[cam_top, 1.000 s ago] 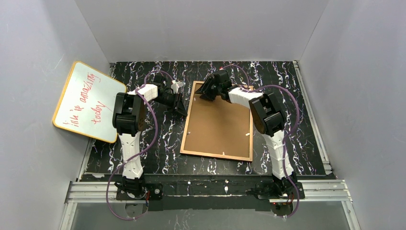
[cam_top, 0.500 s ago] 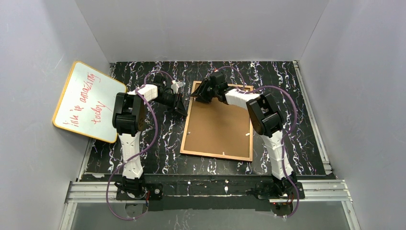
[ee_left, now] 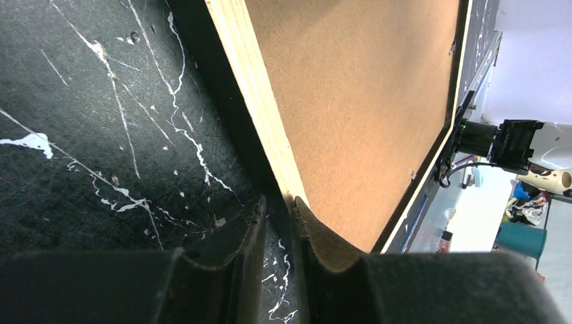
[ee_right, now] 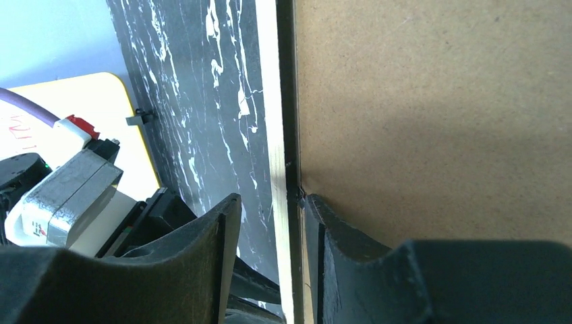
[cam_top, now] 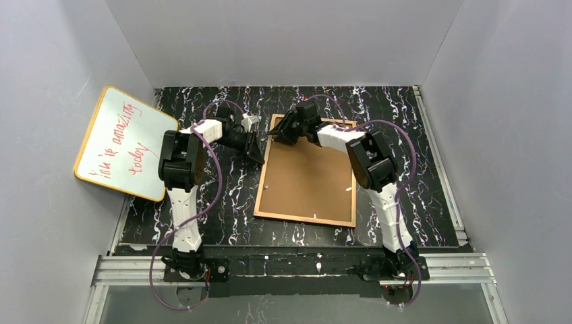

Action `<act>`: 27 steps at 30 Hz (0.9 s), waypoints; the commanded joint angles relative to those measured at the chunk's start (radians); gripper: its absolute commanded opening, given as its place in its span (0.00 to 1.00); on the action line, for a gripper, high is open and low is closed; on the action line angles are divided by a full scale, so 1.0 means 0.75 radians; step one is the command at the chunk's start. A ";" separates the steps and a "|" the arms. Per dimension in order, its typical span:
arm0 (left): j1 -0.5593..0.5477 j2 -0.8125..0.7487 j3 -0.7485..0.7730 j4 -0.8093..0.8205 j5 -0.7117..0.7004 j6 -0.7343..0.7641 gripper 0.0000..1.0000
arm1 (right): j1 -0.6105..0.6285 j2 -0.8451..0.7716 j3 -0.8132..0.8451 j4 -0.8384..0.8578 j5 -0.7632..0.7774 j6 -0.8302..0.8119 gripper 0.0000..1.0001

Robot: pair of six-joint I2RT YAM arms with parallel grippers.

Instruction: Put the photo into the frame

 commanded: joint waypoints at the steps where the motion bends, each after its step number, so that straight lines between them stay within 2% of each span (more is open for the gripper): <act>1: -0.016 0.003 -0.043 -0.026 -0.070 0.045 0.18 | 0.022 0.075 0.036 -0.001 -0.007 0.071 0.48; 9: -0.017 -0.001 -0.044 -0.026 -0.072 0.051 0.18 | 0.031 0.092 0.048 0.010 -0.019 0.086 0.48; 19: -0.016 -0.017 -0.063 -0.026 -0.080 0.064 0.17 | -0.058 0.018 0.050 -0.041 -0.005 -0.142 0.50; 27: -0.017 -0.018 -0.065 -0.026 -0.079 0.064 0.16 | -0.082 0.105 0.177 -0.113 -0.063 -0.180 0.50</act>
